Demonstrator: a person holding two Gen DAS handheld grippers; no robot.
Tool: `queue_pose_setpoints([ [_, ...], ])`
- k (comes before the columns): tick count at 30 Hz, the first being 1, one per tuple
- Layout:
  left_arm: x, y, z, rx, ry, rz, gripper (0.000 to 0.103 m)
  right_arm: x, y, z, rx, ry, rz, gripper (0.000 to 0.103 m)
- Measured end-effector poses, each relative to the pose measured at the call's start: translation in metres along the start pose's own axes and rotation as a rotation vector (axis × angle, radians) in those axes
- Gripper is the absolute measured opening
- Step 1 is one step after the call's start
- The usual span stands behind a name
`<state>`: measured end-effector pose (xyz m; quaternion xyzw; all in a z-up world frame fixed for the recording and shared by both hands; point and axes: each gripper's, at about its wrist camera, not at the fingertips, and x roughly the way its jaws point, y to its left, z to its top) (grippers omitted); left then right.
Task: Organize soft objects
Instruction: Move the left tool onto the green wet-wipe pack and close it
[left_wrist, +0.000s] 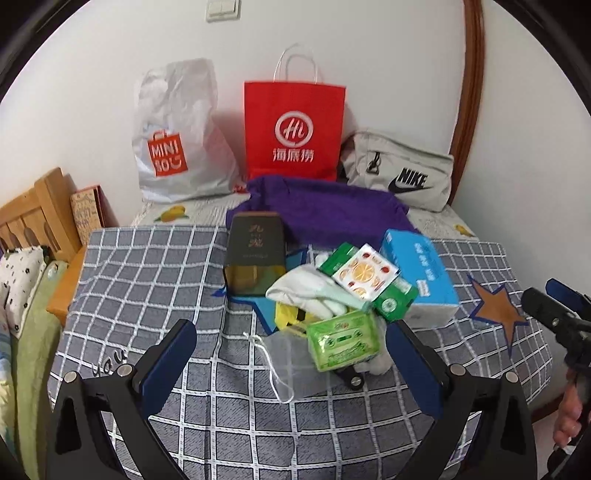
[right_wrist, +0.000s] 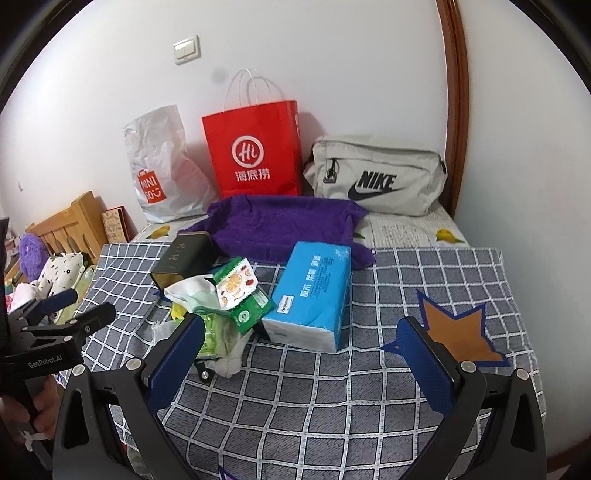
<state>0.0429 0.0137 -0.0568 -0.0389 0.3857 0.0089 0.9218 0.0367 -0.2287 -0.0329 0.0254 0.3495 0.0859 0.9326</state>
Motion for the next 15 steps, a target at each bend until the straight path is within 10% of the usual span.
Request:
queue_pose_setpoints([
  [15,0.075,-0.026,-0.015,0.074,0.115,-0.049,0.101,0.065,-0.011,-0.018,-0.007,0.138,0.000,0.102],
])
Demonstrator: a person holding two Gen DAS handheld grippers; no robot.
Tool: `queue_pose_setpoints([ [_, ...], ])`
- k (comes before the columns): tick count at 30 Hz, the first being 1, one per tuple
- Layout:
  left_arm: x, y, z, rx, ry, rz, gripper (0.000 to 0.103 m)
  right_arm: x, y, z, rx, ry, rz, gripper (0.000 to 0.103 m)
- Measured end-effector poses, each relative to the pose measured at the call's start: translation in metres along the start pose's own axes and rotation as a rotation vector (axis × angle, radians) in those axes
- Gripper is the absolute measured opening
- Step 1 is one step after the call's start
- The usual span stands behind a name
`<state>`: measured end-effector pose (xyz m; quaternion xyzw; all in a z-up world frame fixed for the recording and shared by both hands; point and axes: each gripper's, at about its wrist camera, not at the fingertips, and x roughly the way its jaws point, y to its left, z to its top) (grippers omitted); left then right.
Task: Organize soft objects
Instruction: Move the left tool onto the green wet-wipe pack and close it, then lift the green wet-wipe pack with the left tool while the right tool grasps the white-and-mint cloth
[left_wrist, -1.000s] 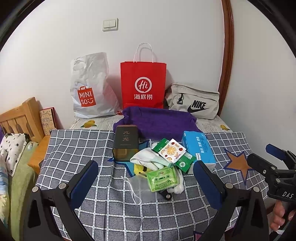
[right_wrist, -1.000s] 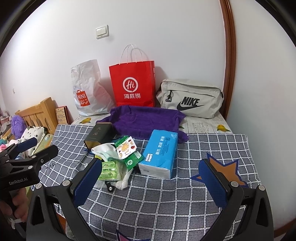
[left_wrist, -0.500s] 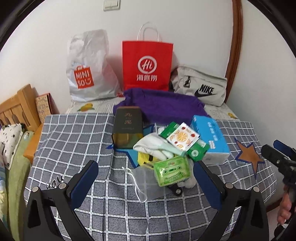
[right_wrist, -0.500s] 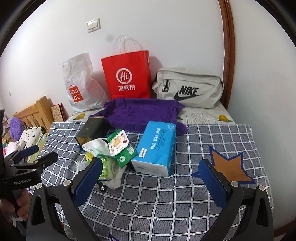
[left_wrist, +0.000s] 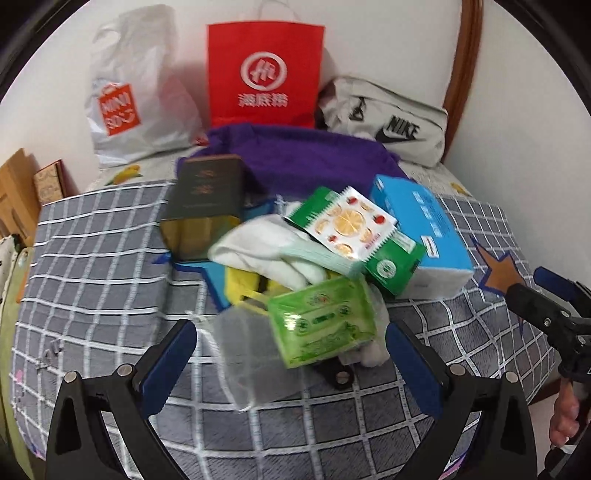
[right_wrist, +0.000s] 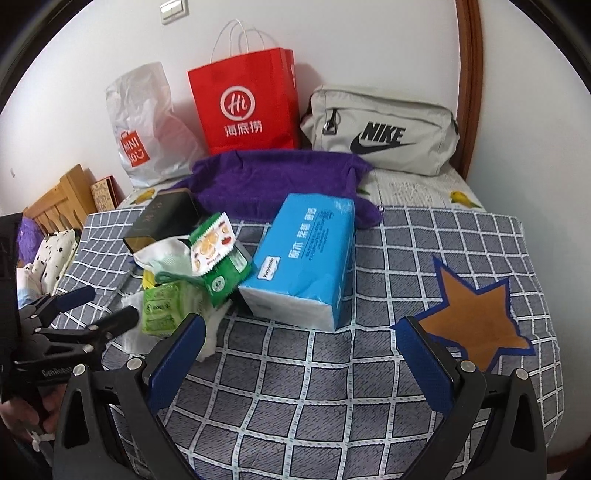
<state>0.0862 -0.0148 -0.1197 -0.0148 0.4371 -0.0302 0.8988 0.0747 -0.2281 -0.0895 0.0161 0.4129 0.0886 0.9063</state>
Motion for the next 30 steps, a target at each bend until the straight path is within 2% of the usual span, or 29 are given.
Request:
queue_pose_setpoints([
  [6,0.027,-0.011,0.003,0.005,0.034,-0.006,0.101,0.015,-0.004,-0.003,0.003,0.033,0.014,0.102],
  [16,0.061,-0.010,0.008,-0.058,0.065,-0.032,0.101,0.040,-0.010,-0.005,0.008,0.082,0.033,0.102],
  [17,0.063,-0.010,0.008,-0.054,0.064,-0.027,0.099,0.042,-0.011,-0.005,0.014,0.082,0.036,0.102],
  [19,0.064,-0.011,0.008,-0.041,0.066,-0.044,0.090,0.045,-0.013,-0.004,0.024,0.091,0.044,0.102],
  [20,0.063,-0.013,0.008,-0.031,0.064,-0.056,0.081,0.046,-0.013,-0.004,0.026,0.092,0.045,0.102],
  [22,0.058,-0.013,0.008,-0.016,0.058,-0.045,0.077,0.048,-0.014,-0.001,0.030,0.089,0.047,0.102],
  [24,0.055,-0.014,0.010,0.003,0.057,-0.039,0.068,0.047,-0.013,0.002,0.029,0.082,0.055,0.101],
  [29,0.042,-0.009,0.015,-0.002,0.043,-0.058,0.067,0.043,-0.005,0.012,0.005,0.065,0.066,0.101],
  [30,0.043,-0.008,0.016,-0.005,0.047,-0.055,0.063,0.042,-0.002,0.014,-0.002,0.065,0.070,0.101],
])
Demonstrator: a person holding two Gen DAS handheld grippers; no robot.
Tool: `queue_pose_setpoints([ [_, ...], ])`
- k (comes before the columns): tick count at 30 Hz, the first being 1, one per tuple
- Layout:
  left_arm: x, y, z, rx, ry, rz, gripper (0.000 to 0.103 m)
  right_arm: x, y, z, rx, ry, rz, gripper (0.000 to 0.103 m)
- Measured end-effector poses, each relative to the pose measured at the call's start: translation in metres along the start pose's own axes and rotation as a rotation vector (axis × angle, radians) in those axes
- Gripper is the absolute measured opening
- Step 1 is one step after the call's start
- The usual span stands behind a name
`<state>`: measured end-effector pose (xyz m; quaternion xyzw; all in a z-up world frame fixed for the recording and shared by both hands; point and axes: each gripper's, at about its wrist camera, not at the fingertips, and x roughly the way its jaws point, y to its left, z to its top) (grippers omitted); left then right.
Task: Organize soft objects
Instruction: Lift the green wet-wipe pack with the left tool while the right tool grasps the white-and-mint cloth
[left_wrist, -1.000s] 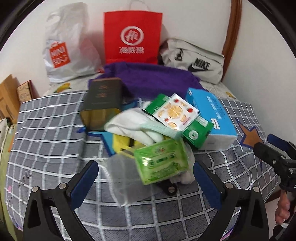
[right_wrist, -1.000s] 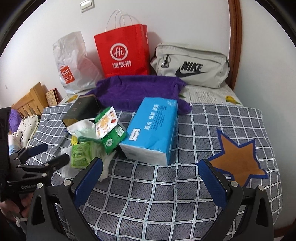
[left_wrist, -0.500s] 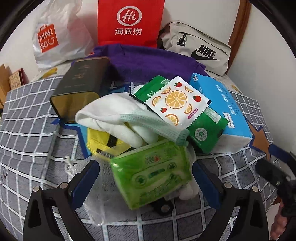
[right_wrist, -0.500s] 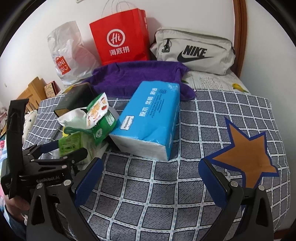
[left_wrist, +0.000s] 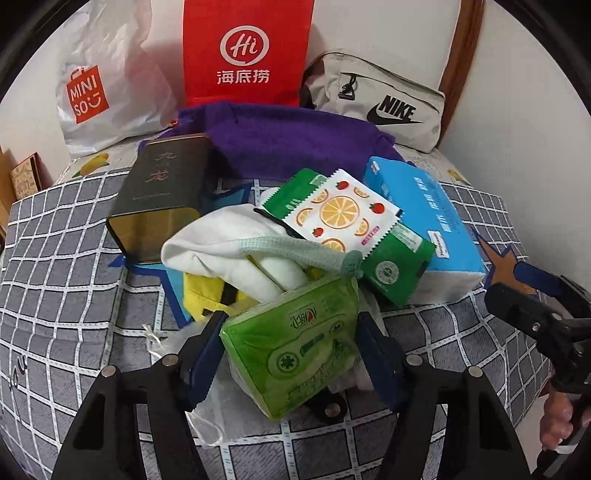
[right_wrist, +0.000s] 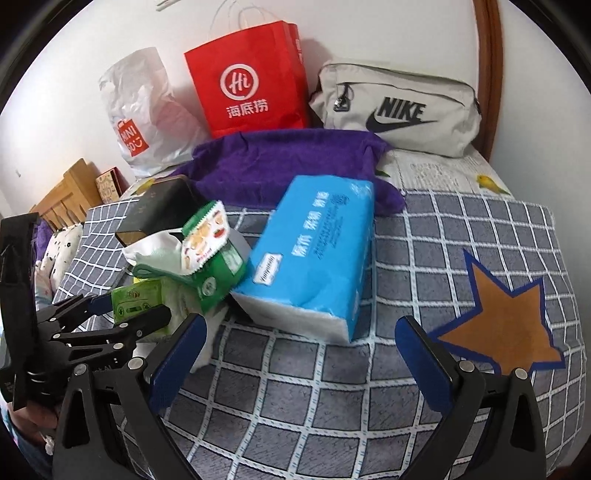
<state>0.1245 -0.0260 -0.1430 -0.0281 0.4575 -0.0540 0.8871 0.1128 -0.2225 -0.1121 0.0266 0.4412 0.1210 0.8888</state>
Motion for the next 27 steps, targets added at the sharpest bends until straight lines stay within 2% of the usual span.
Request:
queue_pose_setpoints([
  [4,-0.006,0.004,-0.001,0.003,-0.002,-0.010,0.062,-0.003,0.007,0.008,-0.020,-0.010,0.002,0.101],
  [14,-0.035,0.032,0.006,-0.020,-0.048,0.058,0.062,0.010,0.025,0.033,-0.064,-0.015,0.041,0.101],
  [23,-0.038,0.076,0.001,-0.106,-0.033,0.037,0.062,0.043,0.063,0.053,-0.165,0.016,0.063,0.101],
  [27,-0.038,0.089,-0.002,-0.132,-0.034,0.021,0.062,0.059,0.082,0.056,-0.218,0.032,0.044,0.101],
])
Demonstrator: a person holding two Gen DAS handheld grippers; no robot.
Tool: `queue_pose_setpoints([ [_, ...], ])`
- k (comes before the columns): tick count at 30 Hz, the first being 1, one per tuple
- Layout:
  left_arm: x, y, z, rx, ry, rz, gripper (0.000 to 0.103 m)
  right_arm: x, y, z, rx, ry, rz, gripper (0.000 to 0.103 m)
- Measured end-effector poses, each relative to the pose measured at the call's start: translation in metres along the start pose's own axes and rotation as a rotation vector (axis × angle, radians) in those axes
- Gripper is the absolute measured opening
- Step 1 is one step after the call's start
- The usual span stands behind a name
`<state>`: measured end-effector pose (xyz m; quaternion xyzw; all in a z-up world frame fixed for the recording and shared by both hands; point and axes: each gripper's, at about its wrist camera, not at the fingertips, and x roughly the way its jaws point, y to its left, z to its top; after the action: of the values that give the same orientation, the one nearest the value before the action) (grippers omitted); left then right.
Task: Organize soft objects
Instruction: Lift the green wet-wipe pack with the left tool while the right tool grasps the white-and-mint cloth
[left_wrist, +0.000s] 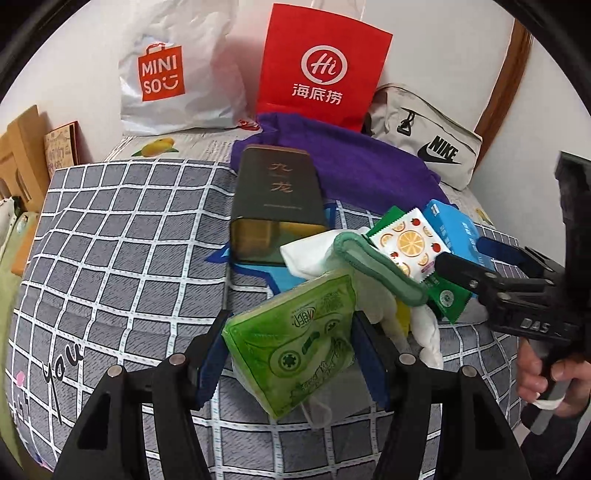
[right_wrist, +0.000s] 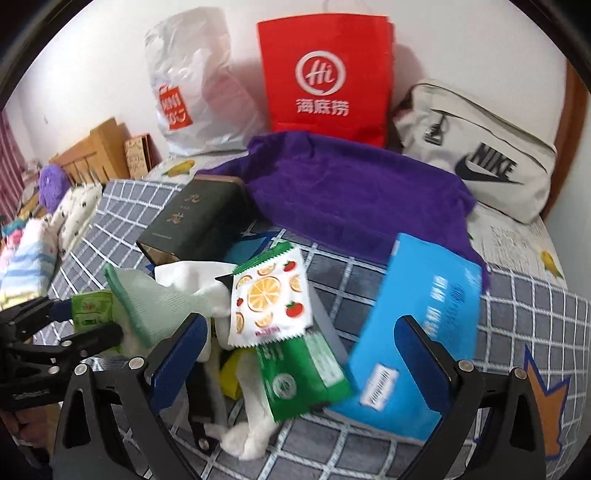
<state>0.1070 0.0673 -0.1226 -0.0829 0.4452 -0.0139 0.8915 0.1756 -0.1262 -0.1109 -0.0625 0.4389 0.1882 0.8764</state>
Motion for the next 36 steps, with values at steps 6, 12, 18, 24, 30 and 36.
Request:
queue_pose_setpoints([
  [6,0.007,0.013,0.000,-0.034,0.011,-0.031,0.062,0.026,0.012,0.007,-0.040,0.036,-0.043,0.094],
  [12,0.011,0.018,0.001,-0.043,0.013,-0.057,0.062,0.017,0.025,0.009,-0.060,0.029,-0.023,0.085],
  [18,0.017,0.026,0.001,-0.064,0.026,-0.080,0.062,0.001,0.050,0.006,-0.114,-0.002,0.139,0.085],
  [24,0.018,0.033,0.001,-0.081,0.031,-0.083,0.062,0.020,0.064,0.006,-0.112,0.041,0.211,0.085],
  [30,0.024,0.046,0.002,-0.092,0.038,-0.027,0.062,0.028,0.064,0.002,-0.118,0.083,0.225,0.085],
  [36,0.025,0.061,0.002,-0.123,0.035,-0.010,0.062,0.037,0.071,-0.002,-0.136,0.109,0.225,0.085],
])
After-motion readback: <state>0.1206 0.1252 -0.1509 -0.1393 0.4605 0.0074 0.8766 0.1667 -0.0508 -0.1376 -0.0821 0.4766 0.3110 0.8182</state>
